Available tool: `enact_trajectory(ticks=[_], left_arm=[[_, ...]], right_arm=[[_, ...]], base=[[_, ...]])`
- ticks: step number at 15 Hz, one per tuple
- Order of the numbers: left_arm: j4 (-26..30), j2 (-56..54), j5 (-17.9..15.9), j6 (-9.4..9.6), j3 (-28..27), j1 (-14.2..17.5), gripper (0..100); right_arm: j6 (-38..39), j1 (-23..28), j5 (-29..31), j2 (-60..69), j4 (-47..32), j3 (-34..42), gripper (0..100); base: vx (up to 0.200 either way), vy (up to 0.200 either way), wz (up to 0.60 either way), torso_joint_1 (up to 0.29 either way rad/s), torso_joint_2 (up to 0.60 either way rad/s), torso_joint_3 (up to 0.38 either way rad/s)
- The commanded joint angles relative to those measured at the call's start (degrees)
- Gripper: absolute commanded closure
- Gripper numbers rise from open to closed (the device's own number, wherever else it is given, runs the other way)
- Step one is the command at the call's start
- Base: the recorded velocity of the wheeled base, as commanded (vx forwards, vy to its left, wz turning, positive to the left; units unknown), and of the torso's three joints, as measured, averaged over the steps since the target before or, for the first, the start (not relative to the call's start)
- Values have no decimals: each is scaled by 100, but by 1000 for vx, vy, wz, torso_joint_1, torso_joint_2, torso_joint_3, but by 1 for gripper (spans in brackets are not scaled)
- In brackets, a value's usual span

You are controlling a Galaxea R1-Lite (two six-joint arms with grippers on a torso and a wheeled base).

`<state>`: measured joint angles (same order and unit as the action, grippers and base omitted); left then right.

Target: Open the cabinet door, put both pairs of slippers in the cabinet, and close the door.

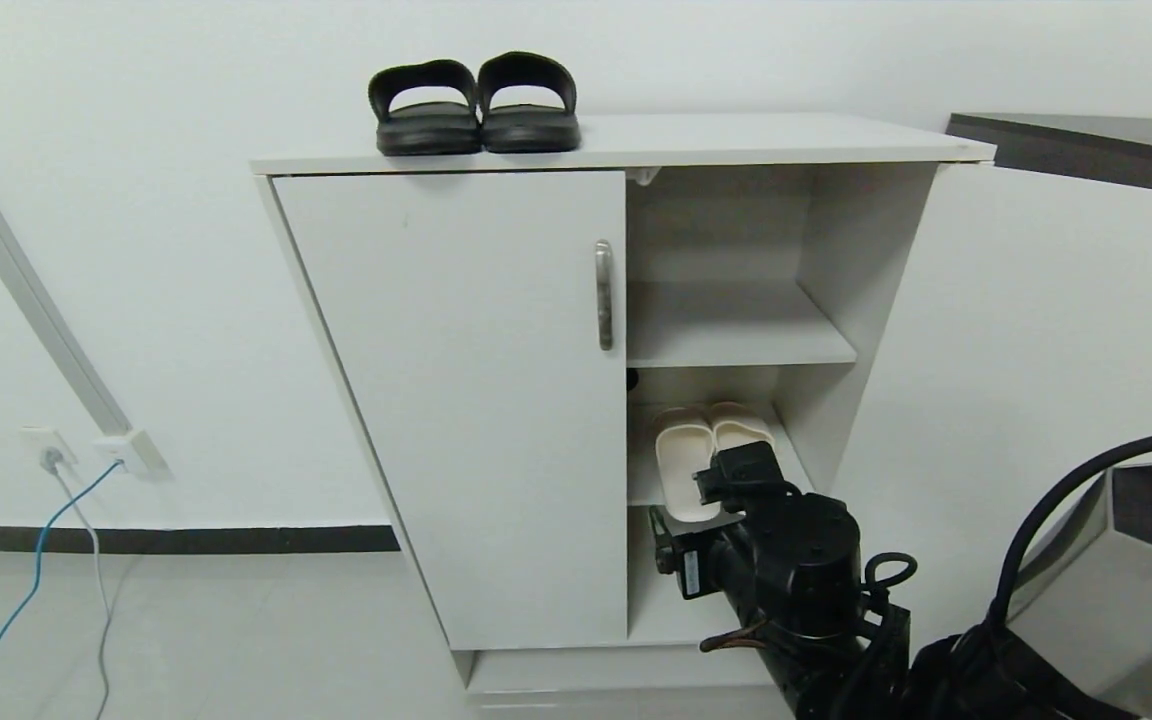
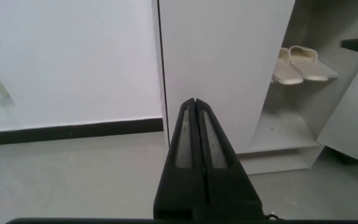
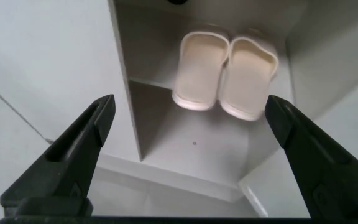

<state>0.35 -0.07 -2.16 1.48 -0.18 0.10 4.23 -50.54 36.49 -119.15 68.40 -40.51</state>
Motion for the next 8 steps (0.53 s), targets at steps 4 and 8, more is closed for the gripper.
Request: enact_trajectory(ticks=[4, 8], left_arm=[[0, 7, -4, 2, 1, -1, 100], [0, 7, 5, 2, 1, -1, 100]], right_arm=[[-1, 9, -1, -12, -2, -1, 0], [-1, 71, 8, -12, -2, -1, 0]], base=[[0, 200, 0, 2, 2, 4], [0, 200, 0, 1, 0, 1]])
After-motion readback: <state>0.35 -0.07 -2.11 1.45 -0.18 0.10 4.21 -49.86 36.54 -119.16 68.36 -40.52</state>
